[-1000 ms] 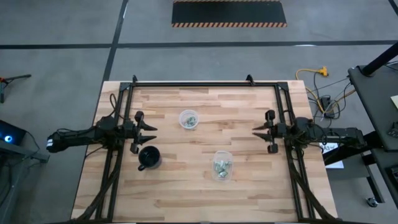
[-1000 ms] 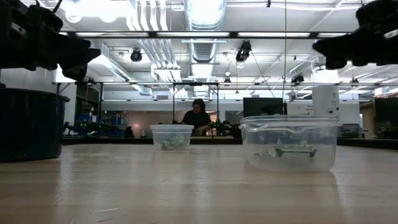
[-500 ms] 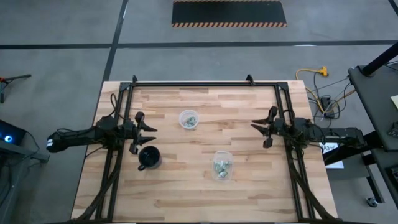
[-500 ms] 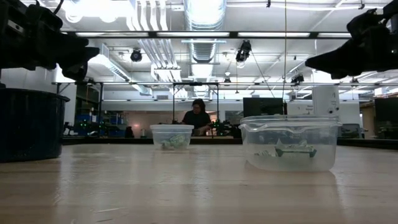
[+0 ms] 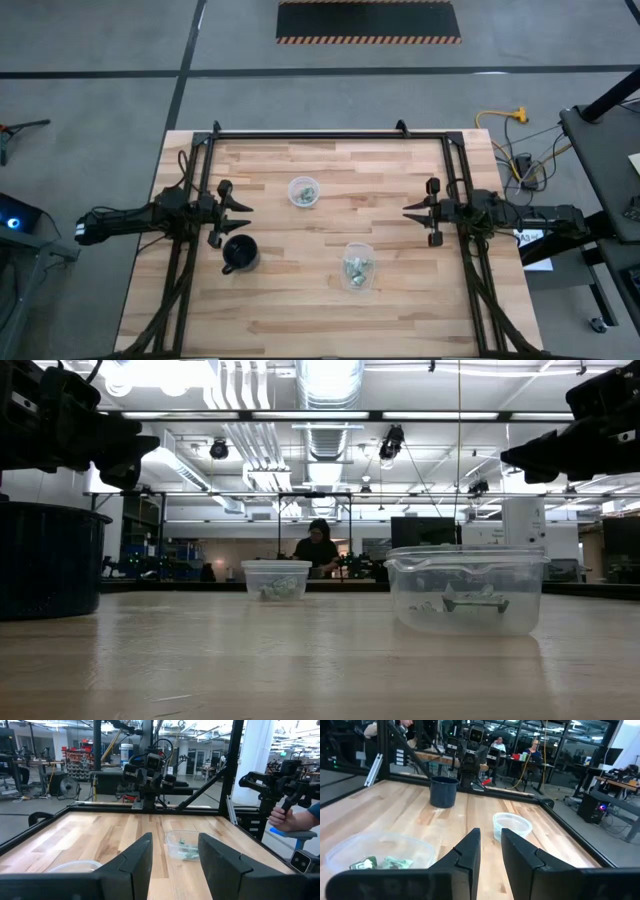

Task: Pick and place items into bin
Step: Return to Home Position

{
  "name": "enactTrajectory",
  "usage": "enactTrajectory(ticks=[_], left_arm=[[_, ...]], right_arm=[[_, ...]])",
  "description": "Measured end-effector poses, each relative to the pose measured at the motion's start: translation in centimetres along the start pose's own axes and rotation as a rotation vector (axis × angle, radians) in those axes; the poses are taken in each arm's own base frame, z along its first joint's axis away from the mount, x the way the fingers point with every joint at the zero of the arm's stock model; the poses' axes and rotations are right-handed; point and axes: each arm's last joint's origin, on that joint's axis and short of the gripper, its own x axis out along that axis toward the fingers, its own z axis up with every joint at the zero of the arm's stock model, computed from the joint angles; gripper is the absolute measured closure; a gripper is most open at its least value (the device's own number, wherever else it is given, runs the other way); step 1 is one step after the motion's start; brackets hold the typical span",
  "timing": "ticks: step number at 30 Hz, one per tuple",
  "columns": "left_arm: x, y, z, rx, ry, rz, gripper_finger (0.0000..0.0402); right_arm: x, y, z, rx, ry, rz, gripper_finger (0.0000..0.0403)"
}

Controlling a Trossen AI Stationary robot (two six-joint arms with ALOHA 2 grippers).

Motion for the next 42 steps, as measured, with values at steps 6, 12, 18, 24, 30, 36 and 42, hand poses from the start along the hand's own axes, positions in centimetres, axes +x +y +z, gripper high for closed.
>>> enactTrajectory(ticks=[6, 12, 18, 24, 30, 36, 42], left_arm=[[0.05, 0.01, -0.01, 0.000, 0.000, 0.000, 0.0260], [0.18, 0.02, -0.03, 0.000, 0.003, -0.004, 0.0260], [0.19, 0.03, 0.03, 0.001, -0.003, -0.002, 0.0260], [0.19, 0.03, 0.09, 0.003, -0.010, 0.000, 0.0260], [0.19, 0.04, 0.10, 0.003, -0.010, 0.003, 0.0260], [0.19, 0.04, 0.11, 0.003, -0.011, 0.004, 0.0260], [0.19, 0.04, 0.11, 0.003, -0.011, 0.004, 0.0260]], right_arm=[[0.01, 0.01, -0.12, -0.024, 0.012, -0.001, 0.0335], [0.01, 0.01, -0.11, -0.030, 0.011, -0.001, 0.0335], [0.01, 0.01, -0.11, -0.040, 0.011, -0.001, 0.0335], [0.01, 0.01, -0.10, -0.019, 0.010, -0.001, 0.0335], [0.01, 0.01, -0.10, -0.017, 0.010, -0.001, 0.0335], [0.01, 0.01, -0.10, -0.016, 0.010, -0.001, 0.0335], [0.01, 0.01, -0.10, -0.016, 0.010, 0.000, 0.0335]])
